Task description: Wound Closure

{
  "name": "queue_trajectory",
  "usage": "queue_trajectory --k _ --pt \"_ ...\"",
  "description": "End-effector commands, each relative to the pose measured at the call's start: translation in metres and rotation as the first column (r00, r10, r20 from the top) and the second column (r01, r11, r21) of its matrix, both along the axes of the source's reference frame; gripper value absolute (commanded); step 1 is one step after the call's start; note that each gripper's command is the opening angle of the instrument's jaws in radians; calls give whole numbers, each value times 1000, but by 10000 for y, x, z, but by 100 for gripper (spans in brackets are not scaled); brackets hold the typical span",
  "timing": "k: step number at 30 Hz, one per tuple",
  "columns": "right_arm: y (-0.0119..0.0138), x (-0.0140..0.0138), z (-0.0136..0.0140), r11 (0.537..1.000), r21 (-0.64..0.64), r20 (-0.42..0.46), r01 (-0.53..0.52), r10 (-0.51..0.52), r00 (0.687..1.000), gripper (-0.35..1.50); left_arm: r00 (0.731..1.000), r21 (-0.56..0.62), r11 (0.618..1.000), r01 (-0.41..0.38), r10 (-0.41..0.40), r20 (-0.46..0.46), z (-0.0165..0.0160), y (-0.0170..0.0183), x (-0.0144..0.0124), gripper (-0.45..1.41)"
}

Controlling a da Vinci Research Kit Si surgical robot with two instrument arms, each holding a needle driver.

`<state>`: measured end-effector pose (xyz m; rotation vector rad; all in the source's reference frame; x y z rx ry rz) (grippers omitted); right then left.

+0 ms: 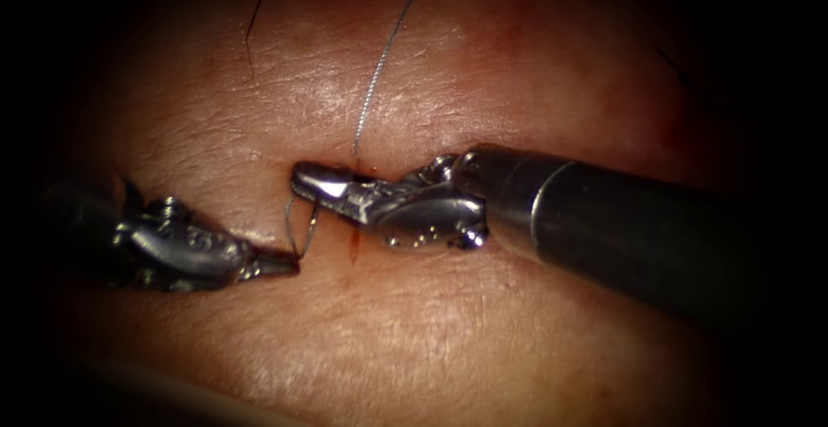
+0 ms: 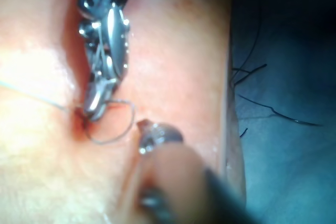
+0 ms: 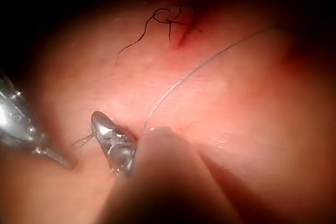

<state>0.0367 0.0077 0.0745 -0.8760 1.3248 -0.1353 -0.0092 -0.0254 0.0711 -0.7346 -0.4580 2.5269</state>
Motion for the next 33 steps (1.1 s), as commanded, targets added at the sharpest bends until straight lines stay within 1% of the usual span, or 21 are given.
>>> queue_trajectory --k 1,2,5,8,10,11,13,19,20,22,26,27,29,30,33 --pt "-1 4 6 996 76 -20 -38 40 999 -35 1000 3 1000 -1 1 -3 5 -9 0 15" --pt "2 2 8 987 147 -26 -65 69 997 -35 1000 4 1000 -3 3 -1 4 -9 2 15" --pt "5 -3 11 975 198 -13 -97 102 995 -35 1000 8 1000 -10 10 4 0 -7 10 15" --pt "10 -10 15 965 236 -20 -118 126 992 -35 1000 11 1000 -18 18 10 -4 -7 19 12" --pt "14 -15 19 942 308 -31 -135 152 988 -35 1000 14 1000 -22 22 14 -5 -7 23 5" --pt "15 -17 21 926 349 -34 -142 164 986 -35 1000 12 1000 -21 21 12 -5 -7 23 5" --pt "18 -23 26 891 426 -40 -159 194 980 -35 1000 10 1000 -16 16 9 -3 -8 18 5" --pt "29 -32 24 849 503 -75 -165 232 970 -35 1000 9 1000 -3 3 2 2 -9 -1 5" --pt "32 -33 24 832 532 -85 -160 241 967 -35 1000 10 1000 -4 4 4 3 -8 -8 5" --pt "33 -33 25 823 545 -90 -158 245 965 -35 1000 11 1000 -6 6 7 3 -6 -14 5" --pt "34 -34 24 808 568 -76 -157 241 968 -35 1000 11 1000 -7 7 9 5 -3 -21 5" --pt "35 -36 24 799 578 -50 -166 237 970 -35 1000 10 1000 -7 7 9 8 -1 -22 5" --pt "35 -37 25 790 587 -29 -178 240 970 -35 1000 9 1000 -8 8 10 9 -1 -21 5" --pt "34 -37 24 790 592 -26 -160 218 976 -35 1000 9 1000 -9 9 10 9 -1 -21 5" --pt "35 -34 25 786 617 -50 -45 96 994 -35 1000 9 1000 -10 10 11 9 -1 -20 5"
